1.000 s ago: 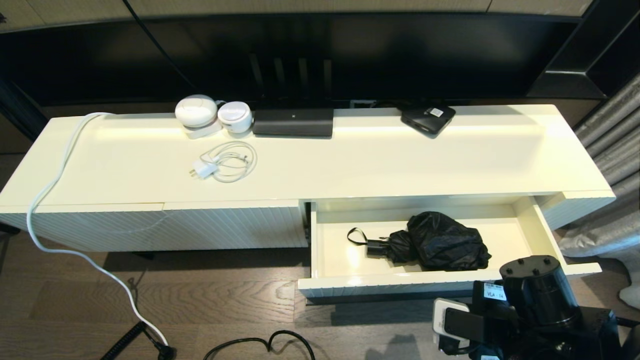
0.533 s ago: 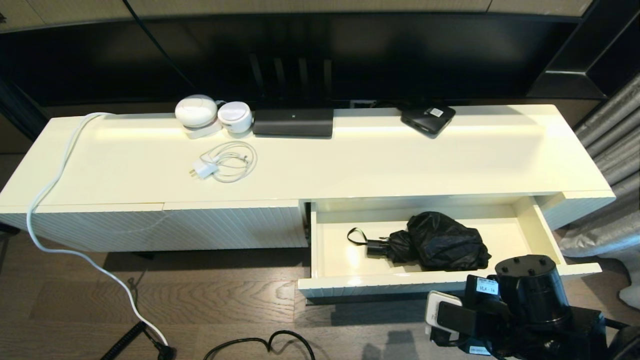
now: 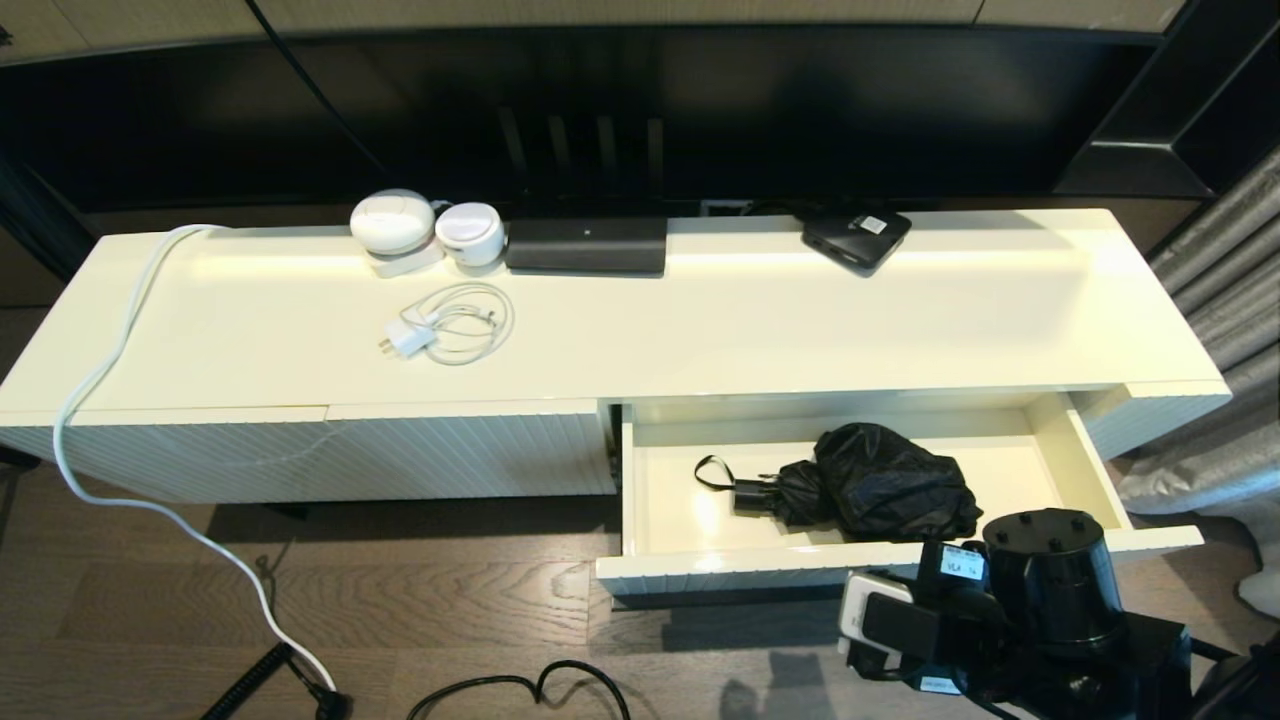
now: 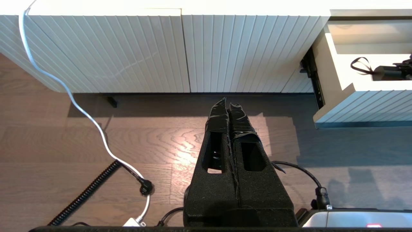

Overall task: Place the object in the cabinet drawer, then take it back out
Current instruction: Close the drawer

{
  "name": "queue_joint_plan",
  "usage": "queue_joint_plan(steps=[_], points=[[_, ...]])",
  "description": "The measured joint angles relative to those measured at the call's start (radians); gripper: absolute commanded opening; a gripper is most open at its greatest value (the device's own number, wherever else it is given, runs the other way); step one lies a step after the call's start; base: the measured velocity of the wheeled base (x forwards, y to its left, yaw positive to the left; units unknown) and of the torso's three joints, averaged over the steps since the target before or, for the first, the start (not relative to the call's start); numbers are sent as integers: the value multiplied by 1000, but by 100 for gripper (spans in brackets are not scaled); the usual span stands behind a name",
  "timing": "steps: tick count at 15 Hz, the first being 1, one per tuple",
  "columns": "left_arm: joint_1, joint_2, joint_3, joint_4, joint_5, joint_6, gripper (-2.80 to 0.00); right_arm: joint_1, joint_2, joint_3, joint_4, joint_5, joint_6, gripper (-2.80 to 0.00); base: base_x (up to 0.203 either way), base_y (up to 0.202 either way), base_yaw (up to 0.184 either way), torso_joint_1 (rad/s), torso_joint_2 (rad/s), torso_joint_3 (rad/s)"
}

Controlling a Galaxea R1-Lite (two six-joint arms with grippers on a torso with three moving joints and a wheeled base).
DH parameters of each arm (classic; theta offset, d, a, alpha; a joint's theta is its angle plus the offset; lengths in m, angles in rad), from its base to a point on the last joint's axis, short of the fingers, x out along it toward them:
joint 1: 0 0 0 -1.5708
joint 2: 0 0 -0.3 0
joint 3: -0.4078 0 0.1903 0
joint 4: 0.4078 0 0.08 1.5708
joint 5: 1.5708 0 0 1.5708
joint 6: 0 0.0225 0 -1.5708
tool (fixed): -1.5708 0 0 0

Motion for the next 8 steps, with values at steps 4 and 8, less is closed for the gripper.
queue_joint_plan(steps=[4, 8], points=[[0, 0, 0, -1, 0, 0, -280, -1, 27, -11, -39, 0, 0, -280, 0, 0, 0, 0, 0, 0], [0, 0, 0, -1, 0, 0, -280, -14, 55, -25, -92, 0, -6, -280, 0, 0, 0, 0, 0, 0]])
